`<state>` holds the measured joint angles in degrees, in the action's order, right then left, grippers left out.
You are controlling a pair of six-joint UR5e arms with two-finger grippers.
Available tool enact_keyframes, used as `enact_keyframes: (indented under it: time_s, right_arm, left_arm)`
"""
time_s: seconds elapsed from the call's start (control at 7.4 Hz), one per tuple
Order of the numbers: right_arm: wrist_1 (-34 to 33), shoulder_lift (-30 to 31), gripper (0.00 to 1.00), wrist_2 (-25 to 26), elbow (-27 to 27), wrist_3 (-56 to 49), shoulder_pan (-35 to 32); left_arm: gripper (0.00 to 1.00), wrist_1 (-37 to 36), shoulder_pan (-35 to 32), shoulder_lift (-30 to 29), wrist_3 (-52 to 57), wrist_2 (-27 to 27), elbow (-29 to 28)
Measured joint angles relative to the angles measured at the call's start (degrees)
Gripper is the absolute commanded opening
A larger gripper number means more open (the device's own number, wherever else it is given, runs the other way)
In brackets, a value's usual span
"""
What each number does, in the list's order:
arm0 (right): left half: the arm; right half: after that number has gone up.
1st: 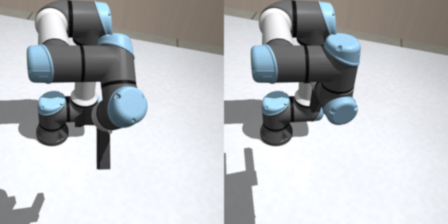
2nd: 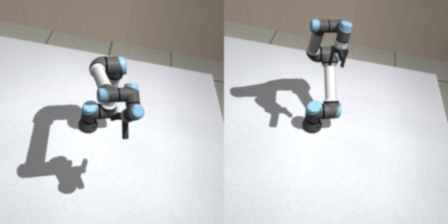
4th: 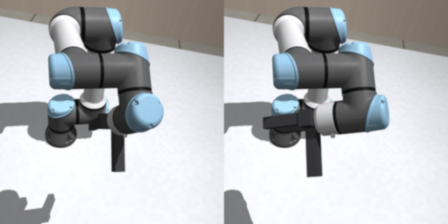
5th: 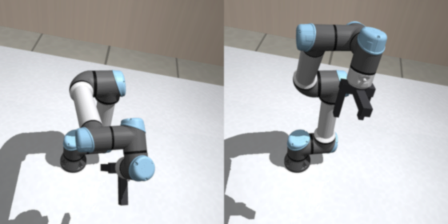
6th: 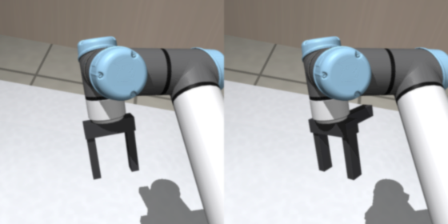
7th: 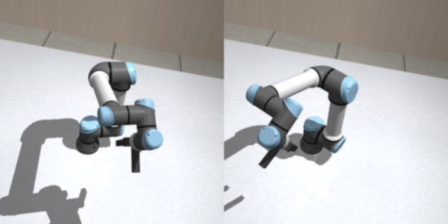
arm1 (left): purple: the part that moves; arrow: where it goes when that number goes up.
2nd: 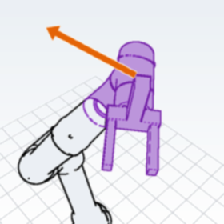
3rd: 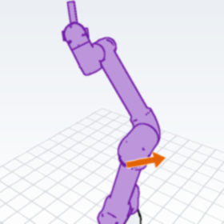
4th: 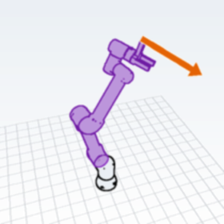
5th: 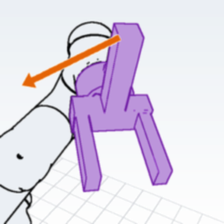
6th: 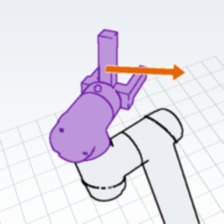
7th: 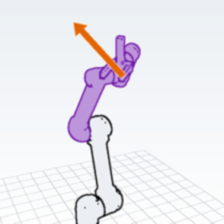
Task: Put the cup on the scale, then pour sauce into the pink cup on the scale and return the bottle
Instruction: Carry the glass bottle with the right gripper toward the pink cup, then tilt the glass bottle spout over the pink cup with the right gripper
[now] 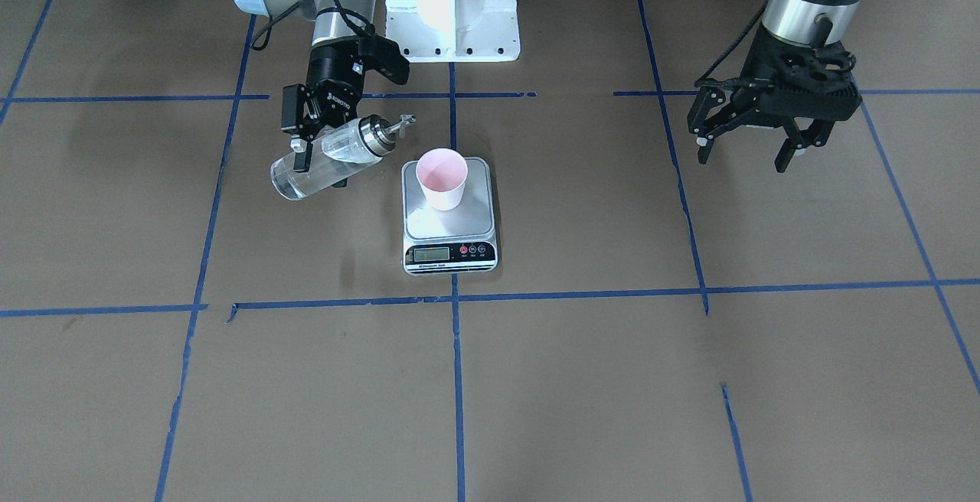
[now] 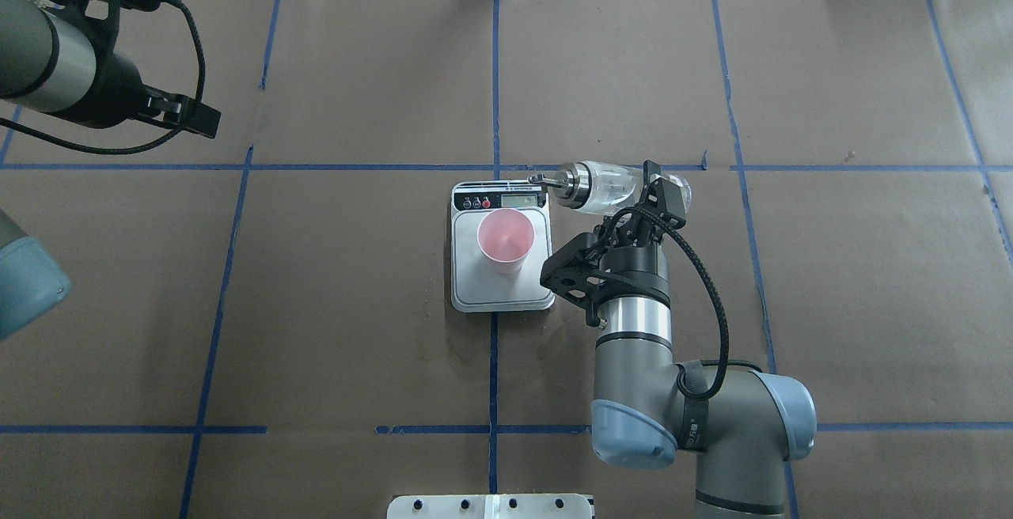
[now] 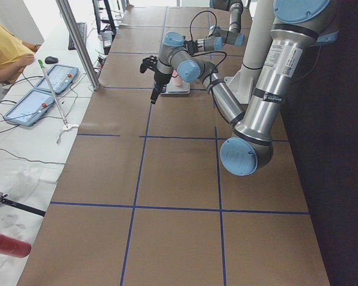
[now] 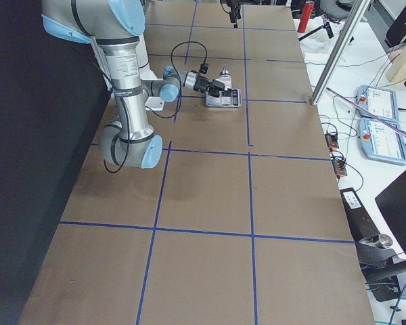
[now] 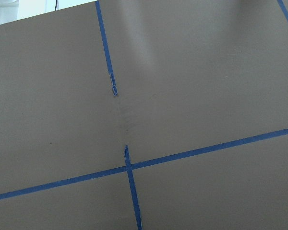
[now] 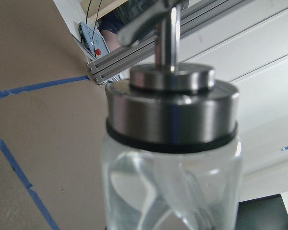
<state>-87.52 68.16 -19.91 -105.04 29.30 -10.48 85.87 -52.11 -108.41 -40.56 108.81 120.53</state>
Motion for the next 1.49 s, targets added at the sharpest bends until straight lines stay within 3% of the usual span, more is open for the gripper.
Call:
enact_keyframes:
  time_s: [0.54, 1.49]
  right_arm:
    - [-0.7, -0.2, 0.0, 3.0, 3.2, -3.0, 0.2]
    - [-1.1, 0.3, 0.0, 9.5, 4.2, -22.3, -0.1]
  left_arm:
    - [1.0, 0.0, 0.0, 0.0, 0.0, 0.1, 0.1]
    - [1.0, 0.0, 0.1, 0.4, -0.1, 0.2, 0.2]
